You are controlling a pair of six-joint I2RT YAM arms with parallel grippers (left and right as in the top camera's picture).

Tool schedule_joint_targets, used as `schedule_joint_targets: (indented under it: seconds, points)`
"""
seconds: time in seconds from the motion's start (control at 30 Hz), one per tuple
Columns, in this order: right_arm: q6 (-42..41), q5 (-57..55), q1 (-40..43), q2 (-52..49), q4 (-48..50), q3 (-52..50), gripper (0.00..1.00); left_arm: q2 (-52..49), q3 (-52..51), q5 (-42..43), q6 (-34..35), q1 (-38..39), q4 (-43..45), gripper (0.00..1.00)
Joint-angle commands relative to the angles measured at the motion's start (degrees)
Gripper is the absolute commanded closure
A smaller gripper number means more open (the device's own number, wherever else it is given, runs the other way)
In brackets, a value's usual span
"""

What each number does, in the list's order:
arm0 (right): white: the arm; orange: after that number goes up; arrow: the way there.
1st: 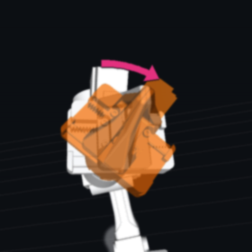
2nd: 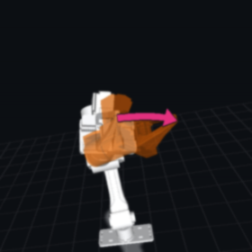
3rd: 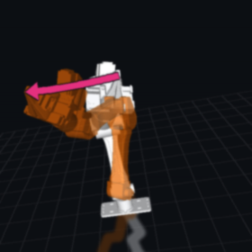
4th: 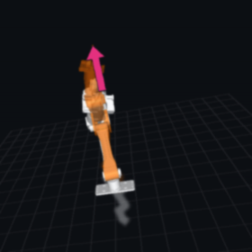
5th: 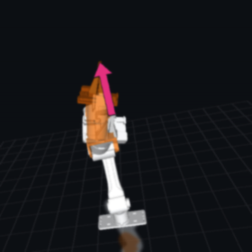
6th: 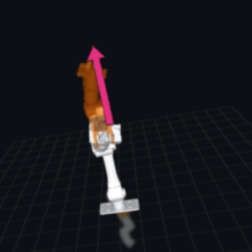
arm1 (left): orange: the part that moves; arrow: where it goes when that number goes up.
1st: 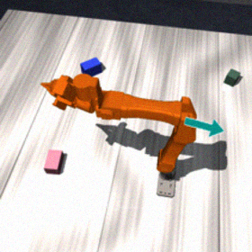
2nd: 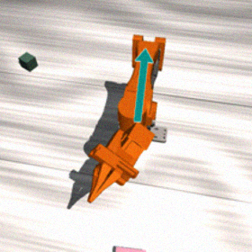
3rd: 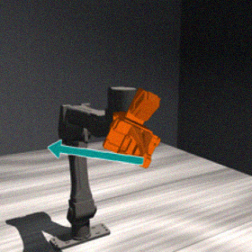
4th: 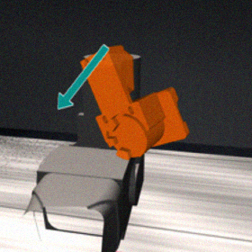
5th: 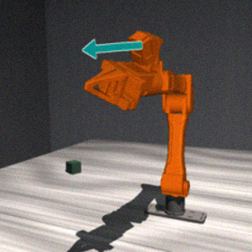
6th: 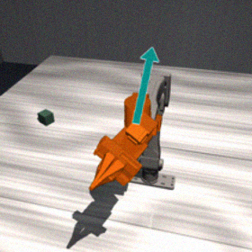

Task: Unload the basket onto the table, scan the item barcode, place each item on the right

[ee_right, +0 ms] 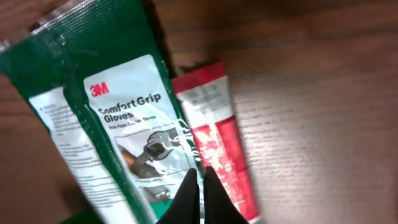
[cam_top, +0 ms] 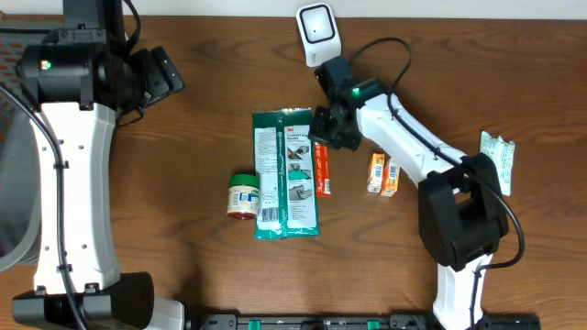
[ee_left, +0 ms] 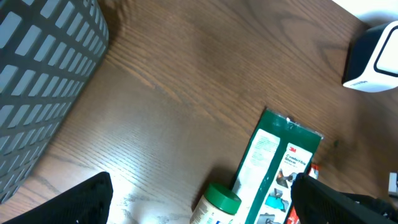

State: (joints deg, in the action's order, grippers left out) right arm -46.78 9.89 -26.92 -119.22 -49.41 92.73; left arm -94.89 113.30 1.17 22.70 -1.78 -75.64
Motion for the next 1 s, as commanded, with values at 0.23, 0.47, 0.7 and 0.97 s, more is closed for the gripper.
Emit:
schedule_joint_targets:
  seconds: [0.23, 0.47, 0.7, 0.97]
  points:
    - [6.12, 1.75, 0.22, 1.09, 0.31, -0.15, 0.87, -0.35, 0.50, -0.31, 0.48, -0.17, -0.15, 0.08]
    - [23.71, -1.64, -0.17, 1.09, 1.86, -0.17, 0.53, -0.35, 0.50, -0.31, 0.48, -0.17, -0.15, 0.08]
    - [21.94, -5.81, -1.88, 0.02, 2.93, -1.40, 0.57, -0.35, 0.50, -0.31, 0.48, -0.20, -0.15, 0.08]
    - [19.91, -16.63, -4.61, -0.70, 10.62, -8.83, 0.58, -0.35, 0.50, -0.31, 0.48, -0.20, -0.15, 0.08]
